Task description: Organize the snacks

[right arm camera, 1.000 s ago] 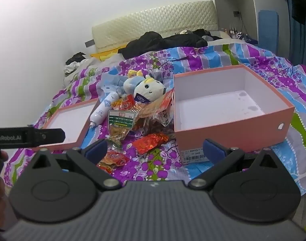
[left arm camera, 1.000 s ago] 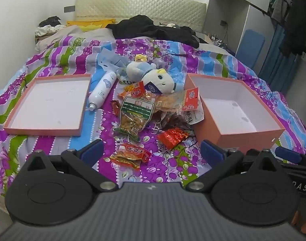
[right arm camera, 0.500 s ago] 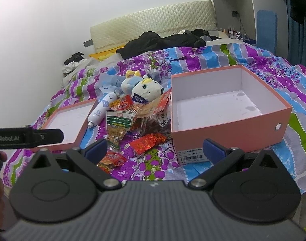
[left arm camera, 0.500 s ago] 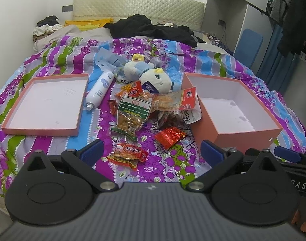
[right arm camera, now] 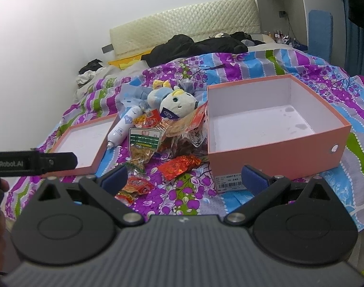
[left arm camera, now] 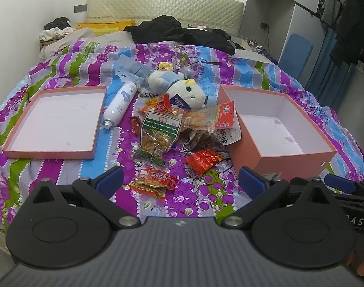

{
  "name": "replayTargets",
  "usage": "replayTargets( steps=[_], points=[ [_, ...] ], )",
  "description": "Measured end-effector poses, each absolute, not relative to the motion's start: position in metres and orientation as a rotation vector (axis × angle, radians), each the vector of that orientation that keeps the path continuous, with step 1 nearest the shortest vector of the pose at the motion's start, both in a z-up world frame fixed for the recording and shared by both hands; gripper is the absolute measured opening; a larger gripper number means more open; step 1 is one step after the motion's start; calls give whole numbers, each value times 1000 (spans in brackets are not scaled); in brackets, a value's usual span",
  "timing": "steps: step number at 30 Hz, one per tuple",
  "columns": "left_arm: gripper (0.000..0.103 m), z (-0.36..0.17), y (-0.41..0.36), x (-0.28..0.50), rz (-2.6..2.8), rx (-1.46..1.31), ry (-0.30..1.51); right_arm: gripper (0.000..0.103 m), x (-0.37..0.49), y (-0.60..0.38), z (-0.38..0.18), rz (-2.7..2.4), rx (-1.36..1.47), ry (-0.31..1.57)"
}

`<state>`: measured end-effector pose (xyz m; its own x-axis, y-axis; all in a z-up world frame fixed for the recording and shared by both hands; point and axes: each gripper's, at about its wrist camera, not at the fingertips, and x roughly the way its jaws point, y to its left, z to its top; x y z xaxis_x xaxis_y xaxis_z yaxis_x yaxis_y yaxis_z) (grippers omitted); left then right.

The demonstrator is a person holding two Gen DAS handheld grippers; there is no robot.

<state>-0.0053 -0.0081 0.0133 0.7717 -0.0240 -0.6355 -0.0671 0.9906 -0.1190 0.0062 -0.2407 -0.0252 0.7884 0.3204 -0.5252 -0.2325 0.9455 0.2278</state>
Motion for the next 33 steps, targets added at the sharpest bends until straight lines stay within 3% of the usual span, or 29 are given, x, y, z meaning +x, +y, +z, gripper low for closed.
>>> replayTargets(
  steps=[33],
  points=[
    [103, -1, 5, 0, 19, -170, 715, 103, 7, -233, -36, 314, 166, 631]
  ],
)
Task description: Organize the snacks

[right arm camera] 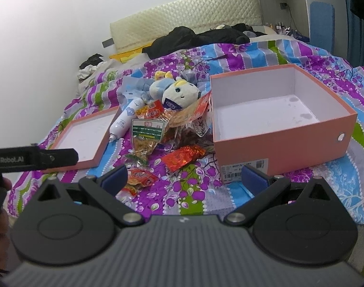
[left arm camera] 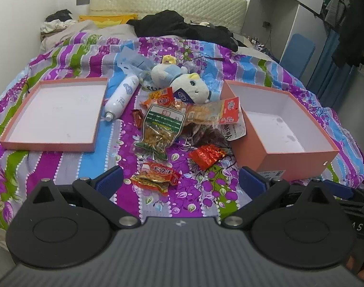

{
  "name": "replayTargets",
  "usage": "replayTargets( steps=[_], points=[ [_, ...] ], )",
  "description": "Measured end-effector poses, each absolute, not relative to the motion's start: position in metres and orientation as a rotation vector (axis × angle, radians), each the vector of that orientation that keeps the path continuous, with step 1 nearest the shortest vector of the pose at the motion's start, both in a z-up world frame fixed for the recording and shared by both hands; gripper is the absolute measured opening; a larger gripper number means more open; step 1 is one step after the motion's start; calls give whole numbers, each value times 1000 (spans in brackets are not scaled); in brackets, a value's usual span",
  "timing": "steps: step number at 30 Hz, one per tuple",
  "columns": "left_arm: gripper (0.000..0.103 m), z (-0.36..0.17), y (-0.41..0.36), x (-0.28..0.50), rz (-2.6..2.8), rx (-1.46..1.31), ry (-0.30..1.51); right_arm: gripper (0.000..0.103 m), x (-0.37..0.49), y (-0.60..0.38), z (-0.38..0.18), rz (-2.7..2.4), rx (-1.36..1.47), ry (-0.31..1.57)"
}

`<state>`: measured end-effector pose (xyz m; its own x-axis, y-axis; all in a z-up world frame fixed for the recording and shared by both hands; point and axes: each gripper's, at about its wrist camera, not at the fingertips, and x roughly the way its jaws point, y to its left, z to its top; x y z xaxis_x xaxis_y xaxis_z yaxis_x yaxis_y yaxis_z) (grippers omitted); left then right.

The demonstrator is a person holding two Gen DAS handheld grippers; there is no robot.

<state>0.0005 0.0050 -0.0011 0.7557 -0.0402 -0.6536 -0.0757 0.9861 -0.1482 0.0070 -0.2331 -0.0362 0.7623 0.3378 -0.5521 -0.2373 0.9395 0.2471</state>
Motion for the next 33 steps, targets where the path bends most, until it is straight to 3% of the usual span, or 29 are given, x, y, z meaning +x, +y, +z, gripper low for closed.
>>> replayTargets(
  steps=[14, 16, 18, 23, 33],
  points=[
    [103, -45, 29, 35, -45, -172, 789, 95, 19, -222, -65, 312, 187, 652],
    [103, -56, 33, 40, -50, -160, 792, 90, 22, -217, -73, 316, 177, 649],
    [103, -66, 36, 45, -51, -147, 799, 76, 26, -211, -80, 320, 159, 653],
    [102, -85, 55, 57, -99, -166, 786, 54, 37, -193, -94, 333, 84, 638],
    [102, -123, 81, 93, -171, -184, 769, 54, 73, -157, -130, 303, 23, 637]
  ],
)
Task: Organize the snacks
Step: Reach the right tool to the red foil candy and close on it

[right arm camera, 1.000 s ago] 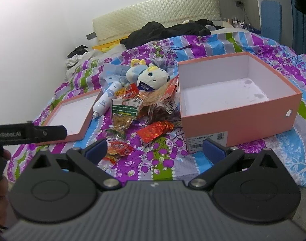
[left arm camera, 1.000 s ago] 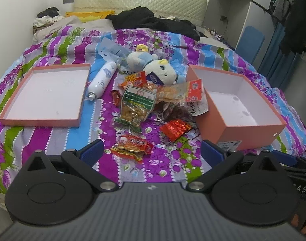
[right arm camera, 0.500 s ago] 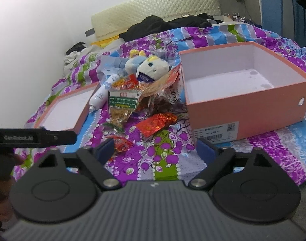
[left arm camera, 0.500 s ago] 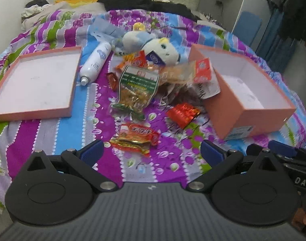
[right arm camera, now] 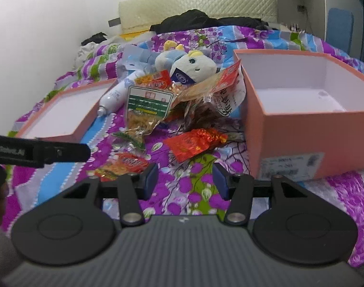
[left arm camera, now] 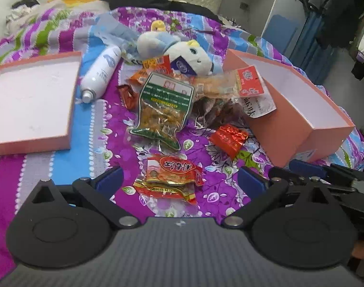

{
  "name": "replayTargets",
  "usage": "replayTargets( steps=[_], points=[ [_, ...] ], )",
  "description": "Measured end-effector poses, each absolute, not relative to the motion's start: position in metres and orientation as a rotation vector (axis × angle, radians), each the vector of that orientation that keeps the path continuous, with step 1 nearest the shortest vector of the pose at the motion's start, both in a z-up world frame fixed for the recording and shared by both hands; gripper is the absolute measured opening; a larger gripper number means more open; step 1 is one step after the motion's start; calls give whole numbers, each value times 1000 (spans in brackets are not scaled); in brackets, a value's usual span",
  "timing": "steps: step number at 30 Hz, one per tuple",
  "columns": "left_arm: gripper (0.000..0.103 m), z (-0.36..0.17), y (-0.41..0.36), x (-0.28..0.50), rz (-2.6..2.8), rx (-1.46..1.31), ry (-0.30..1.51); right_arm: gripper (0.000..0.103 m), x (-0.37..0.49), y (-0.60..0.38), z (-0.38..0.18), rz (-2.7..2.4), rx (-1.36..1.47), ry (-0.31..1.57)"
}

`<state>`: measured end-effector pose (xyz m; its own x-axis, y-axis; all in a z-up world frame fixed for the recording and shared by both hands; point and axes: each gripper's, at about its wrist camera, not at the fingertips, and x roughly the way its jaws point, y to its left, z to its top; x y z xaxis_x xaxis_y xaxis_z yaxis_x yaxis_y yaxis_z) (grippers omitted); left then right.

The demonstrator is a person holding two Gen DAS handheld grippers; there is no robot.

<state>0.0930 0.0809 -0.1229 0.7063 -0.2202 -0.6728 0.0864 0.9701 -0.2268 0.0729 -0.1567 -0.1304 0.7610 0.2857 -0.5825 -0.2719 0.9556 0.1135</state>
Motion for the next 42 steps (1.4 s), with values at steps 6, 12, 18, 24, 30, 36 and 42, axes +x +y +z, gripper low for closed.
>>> replayTargets(
  steps=[6, 12, 18, 24, 30, 36, 42],
  points=[
    [102, -154, 95, 127, -184, -277, 814, 53, 104, -141, -149, 311, -44, 618],
    [88, -174, 109, 160, -162, -329, 851, 52, 134, -120, -161, 301, -146, 583],
    [80, -183, 124, 176, -193, -398, 903, 53, 166, -112, -172, 244, -218, 591],
    [80, -188, 118, 177, -220, -364, 936, 65, 182, -106, -194, 264, -321, 624],
    [81, -187, 113, 175, -253, -351, 947, 59, 178, -116, -197, 331, -263, 653],
    [90, -186, 95, 174, -285, -249, 968, 40, 169, -126, -184, 364, -227, 668],
    [95, -190, 71, 175, -281, -105, 977, 27, 147, -137, -170, 383, -229, 667]
  ],
)
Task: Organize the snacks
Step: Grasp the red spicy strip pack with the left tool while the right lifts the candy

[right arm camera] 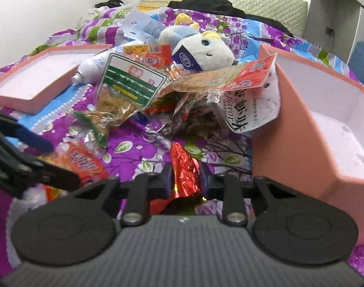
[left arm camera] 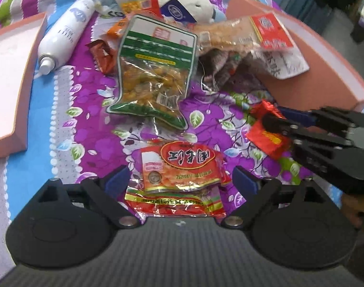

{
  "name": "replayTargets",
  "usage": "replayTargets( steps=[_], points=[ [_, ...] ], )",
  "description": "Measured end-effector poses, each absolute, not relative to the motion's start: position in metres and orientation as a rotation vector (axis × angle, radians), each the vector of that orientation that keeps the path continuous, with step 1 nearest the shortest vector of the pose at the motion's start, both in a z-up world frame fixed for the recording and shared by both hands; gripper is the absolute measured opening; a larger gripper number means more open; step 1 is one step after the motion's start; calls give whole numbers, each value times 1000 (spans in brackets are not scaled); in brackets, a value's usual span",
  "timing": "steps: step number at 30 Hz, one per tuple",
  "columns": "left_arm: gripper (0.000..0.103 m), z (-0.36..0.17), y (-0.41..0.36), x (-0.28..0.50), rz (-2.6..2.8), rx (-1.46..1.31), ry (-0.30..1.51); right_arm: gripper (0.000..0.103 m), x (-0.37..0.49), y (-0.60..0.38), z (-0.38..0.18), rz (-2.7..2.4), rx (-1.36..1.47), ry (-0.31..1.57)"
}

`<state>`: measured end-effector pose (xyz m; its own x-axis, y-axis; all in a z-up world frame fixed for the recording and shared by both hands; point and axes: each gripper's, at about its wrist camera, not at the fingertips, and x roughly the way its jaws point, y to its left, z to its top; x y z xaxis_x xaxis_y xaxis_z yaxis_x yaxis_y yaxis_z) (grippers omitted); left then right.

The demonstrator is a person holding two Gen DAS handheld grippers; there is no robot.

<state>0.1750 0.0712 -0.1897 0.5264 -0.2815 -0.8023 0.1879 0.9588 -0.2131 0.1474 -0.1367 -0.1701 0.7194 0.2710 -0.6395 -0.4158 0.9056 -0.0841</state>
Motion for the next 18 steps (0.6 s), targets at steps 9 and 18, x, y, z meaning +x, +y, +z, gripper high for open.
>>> replayTargets(
  steps=[9, 18],
  points=[
    [88, -200, 39, 180, -205, 96, 1028, 28, 126, -161, -169, 433, -149, 717],
    [58, -193, 36, 176, -140, 95, 1015, 51, 129, -166, -184, 460, -101, 736]
  ],
)
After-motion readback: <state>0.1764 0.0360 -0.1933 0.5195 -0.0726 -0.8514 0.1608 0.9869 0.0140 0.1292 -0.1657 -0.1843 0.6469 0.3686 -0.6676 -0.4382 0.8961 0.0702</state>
